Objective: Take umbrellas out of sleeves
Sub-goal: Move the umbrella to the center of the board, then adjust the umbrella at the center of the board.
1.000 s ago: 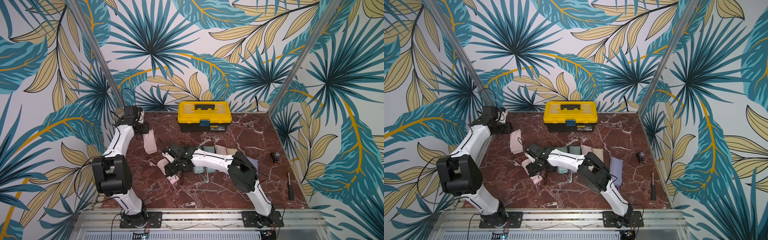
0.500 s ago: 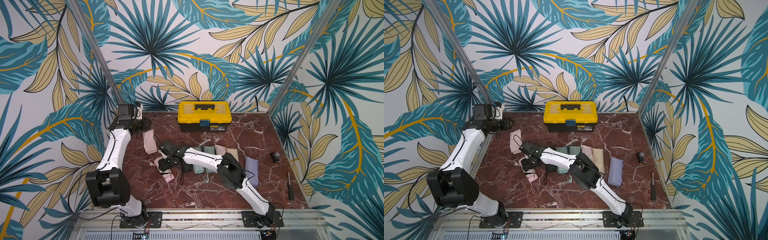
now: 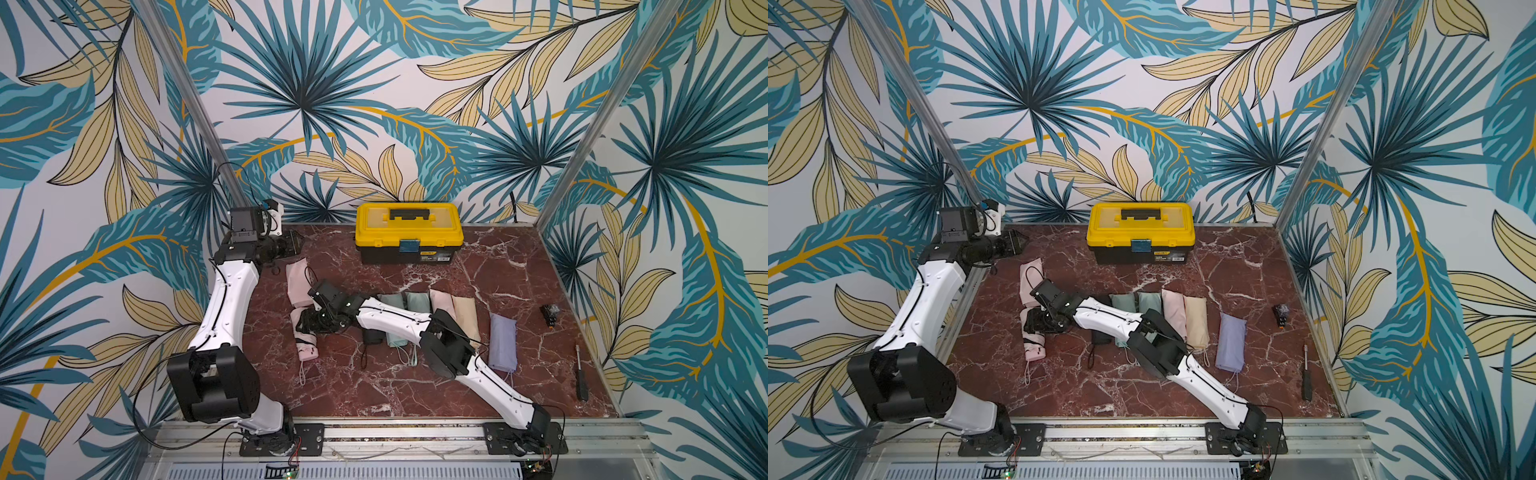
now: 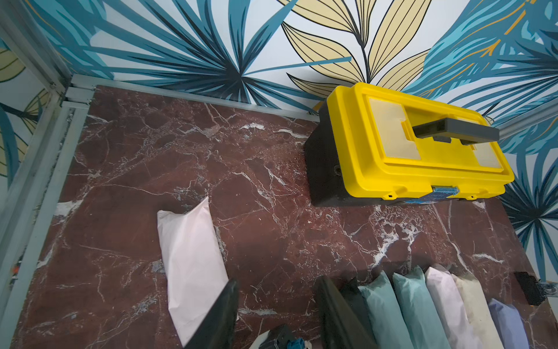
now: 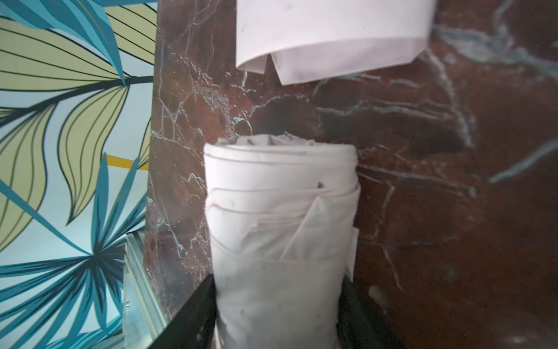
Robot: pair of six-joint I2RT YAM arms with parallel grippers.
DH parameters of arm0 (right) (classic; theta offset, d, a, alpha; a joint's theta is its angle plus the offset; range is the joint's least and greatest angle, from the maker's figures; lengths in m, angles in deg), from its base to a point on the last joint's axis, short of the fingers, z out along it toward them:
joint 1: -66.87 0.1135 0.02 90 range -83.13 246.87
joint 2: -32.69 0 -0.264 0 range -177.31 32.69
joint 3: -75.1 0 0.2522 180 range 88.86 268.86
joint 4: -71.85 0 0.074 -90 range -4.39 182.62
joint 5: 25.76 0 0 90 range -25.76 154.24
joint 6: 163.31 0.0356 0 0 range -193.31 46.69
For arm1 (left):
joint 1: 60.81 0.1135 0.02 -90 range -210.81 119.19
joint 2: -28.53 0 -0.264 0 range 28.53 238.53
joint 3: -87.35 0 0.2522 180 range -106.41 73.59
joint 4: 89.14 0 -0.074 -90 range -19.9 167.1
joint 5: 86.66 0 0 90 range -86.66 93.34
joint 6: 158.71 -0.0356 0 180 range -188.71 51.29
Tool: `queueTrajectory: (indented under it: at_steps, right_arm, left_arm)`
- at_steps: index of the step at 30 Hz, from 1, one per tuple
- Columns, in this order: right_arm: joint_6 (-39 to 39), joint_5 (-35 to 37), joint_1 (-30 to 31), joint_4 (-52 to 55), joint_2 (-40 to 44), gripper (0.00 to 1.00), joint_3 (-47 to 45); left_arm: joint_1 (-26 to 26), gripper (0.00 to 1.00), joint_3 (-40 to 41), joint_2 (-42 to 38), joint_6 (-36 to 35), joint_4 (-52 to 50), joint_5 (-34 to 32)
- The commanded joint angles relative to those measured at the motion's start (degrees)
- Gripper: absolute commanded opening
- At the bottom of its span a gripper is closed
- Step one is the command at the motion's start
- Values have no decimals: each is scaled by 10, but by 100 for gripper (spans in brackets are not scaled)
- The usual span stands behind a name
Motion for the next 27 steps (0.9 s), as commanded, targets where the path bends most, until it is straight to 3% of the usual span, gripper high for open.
queueTrajectory:
  at_steps: [1,5,9,12,16,21,27]
  right_arm:
    - [8,-30,1,-38,2,65,-12]
    - [-30,-56,-3,-96,70,73,-91]
    - [-70,-46,-26,-147,180,74,-222]
    - [-117,9,-51,-120,280,74,-331]
    - [-188,122,-62,19,358,73,-389]
    - [-197,209,-63,88,377,72,-428]
    - [-191,225,-63,96,335,71,-425]
  left_arm:
    - [6,45,8,-14,8,16,10]
    - [5,45,9,-10,8,16,12]
    - [5,45,13,-7,11,21,18]
    - [5,45,19,-1,16,34,46]
    - [4,45,17,21,18,44,124]
    - [-3,42,15,43,-2,48,193]
    - [-5,41,16,59,-12,48,224]
